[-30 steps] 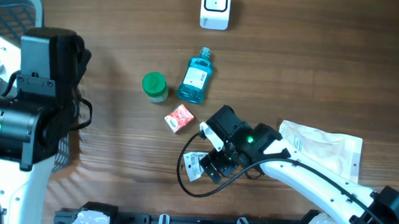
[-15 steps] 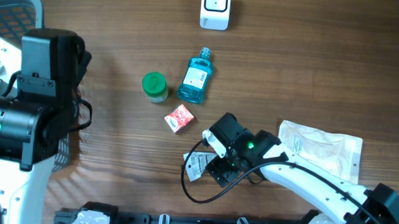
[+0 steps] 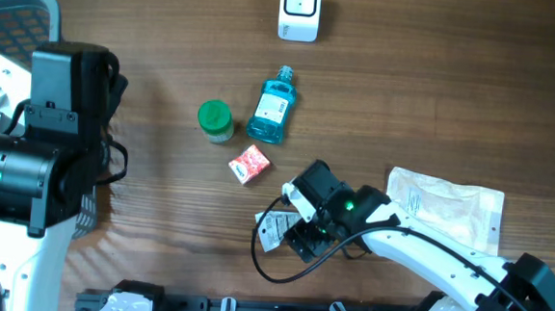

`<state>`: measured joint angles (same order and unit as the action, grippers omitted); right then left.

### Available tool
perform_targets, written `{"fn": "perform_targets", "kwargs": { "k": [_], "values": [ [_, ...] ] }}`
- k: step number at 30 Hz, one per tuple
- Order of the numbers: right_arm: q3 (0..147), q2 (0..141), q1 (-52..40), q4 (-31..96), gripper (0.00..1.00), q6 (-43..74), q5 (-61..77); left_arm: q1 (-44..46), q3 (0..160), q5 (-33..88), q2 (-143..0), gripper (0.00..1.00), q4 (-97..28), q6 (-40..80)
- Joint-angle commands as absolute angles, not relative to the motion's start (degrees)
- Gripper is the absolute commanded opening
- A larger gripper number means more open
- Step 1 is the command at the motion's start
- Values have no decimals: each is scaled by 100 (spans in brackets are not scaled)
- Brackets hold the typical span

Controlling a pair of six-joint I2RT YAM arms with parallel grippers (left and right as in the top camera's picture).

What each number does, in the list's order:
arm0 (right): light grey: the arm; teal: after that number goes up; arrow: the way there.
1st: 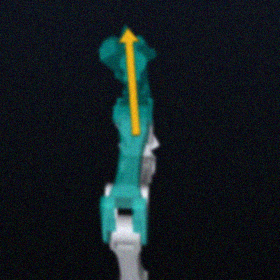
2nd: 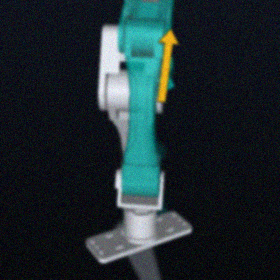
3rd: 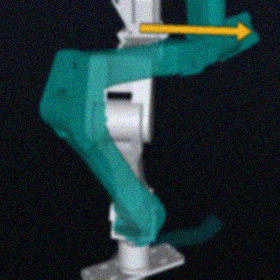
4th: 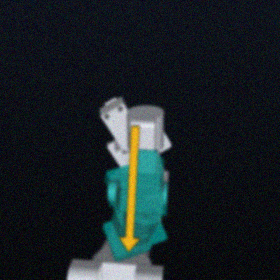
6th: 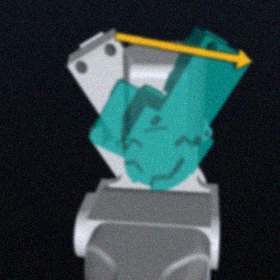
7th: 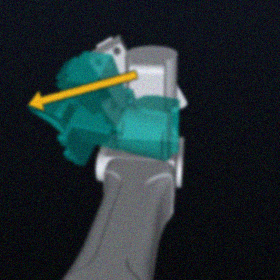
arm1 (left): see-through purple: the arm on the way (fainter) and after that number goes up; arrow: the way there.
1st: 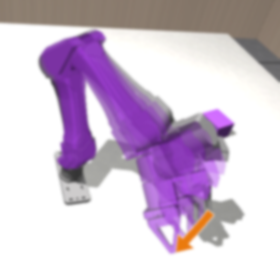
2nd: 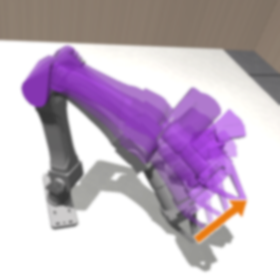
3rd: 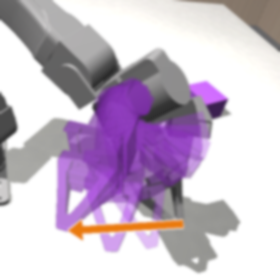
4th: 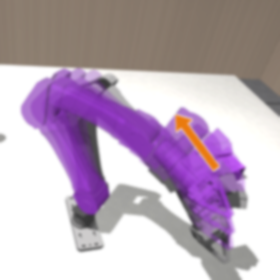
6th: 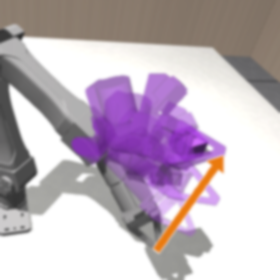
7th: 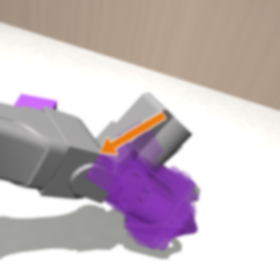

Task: Scan the item barcode
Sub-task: 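Lower the right gripper onto the silver packet and close on it, then lift the silver packet off the table with the right gripper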

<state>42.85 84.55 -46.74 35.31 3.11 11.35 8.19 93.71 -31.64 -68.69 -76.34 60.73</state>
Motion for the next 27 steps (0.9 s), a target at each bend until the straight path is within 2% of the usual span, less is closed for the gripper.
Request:
{"fn": "perform_targets", "kwargs": {
  "k": [1,5,7,11,13,16,18,19,23,27],
  "values": [
    [4261,8586,-4709,3336,84,454,851,786,9371,-3201,-6869,100,-7679,6217],
    [4261,8799,-4707,3059,84,384,537,786,9371,-3201,-6869,100,-7684,6215],
    [4261,8956,-4707,2936,73,128,534,786,9371,-3201,-6869,100,-7684,6217],
    [4261,9321,-4707,2908,78,-150,336,786,9371,-3201,-6869,100,-7688,6217],
    [4261,9463,-4707,2847,77,-150,167,786,9371,-3201,-6869,100,-7695,6217],
    [4263,9507,-4707,2692,63,-150,47,786,9371,-3201,-6869,100,-7697,6217],
    [4263,9504,-4707,2554,43,-150,-224,786,9371,-3201,-6869,100,-7697,6217],
    [4263,9504,-4707,2491,39,-148,-360,786,9371,-3201,-6869,100,-7697,6217],
    [4263,9504,-4707,2268,27,-132,-644,786,9371,-3201,-6869,100,-7699,6217],
    [4296,9504,-4707,2261,25,-145,-644,786,9371,-3201,-6869,100,-7701,6217]
  ]
}}
